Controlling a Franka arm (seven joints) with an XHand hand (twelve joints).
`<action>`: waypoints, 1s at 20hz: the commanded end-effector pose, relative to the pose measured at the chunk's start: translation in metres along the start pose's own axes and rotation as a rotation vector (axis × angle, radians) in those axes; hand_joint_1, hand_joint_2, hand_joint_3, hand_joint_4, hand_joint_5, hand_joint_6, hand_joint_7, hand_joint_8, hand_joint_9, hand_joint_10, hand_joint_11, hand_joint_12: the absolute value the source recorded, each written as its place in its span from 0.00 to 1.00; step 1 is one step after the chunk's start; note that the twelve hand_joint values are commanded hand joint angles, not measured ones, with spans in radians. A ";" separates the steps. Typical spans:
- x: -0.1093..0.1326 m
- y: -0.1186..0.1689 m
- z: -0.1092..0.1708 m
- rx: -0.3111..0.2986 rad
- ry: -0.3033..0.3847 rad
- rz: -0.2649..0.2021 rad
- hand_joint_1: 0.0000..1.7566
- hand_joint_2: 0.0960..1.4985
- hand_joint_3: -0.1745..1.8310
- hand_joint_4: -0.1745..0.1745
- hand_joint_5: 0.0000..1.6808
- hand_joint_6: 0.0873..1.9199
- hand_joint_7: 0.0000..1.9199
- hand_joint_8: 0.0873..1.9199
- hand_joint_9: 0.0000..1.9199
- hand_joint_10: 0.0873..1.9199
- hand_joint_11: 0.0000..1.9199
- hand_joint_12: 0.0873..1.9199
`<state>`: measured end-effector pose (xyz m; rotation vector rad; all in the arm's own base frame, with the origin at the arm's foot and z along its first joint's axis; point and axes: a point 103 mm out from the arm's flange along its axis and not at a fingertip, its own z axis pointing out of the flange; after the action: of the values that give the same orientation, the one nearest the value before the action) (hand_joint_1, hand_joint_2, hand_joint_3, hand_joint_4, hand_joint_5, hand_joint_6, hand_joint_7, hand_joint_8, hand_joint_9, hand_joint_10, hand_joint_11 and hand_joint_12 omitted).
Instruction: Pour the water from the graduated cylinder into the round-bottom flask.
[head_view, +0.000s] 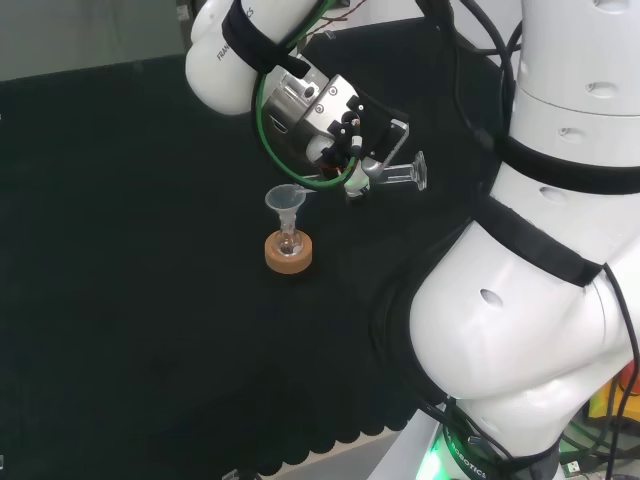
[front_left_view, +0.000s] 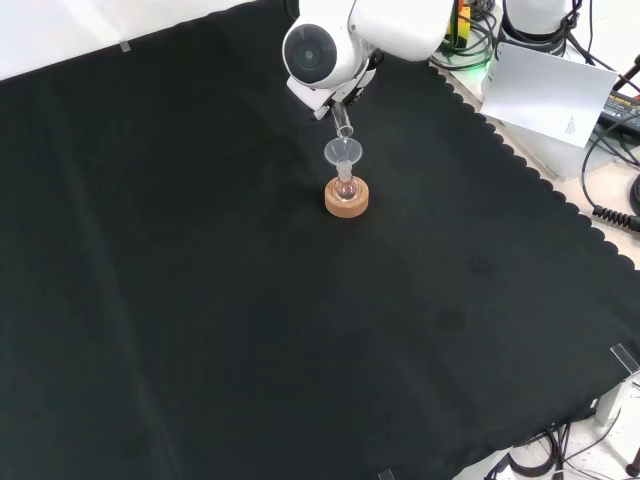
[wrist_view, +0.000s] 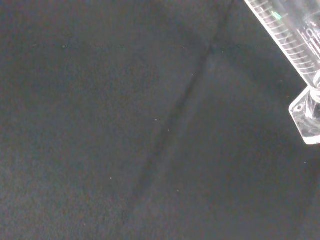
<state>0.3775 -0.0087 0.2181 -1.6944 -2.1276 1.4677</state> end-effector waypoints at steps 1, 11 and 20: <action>0.000 -0.001 0.000 0.003 -0.011 0.006 0.64 0.75 0.08 0.15 0.56 0.54 0.60 0.18 0.72 0.00 0.63 0.37; -0.001 -0.003 -0.003 -0.001 -0.029 0.018 0.64 0.75 0.08 0.15 0.56 0.54 0.60 0.18 0.72 0.00 0.63 0.37; -0.001 -0.003 -0.006 0.003 -0.045 0.025 0.64 0.75 0.08 0.16 0.56 0.54 0.60 0.18 0.72 0.00 0.63 0.37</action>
<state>0.3782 -0.0062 0.2239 -1.7093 -2.1339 1.5186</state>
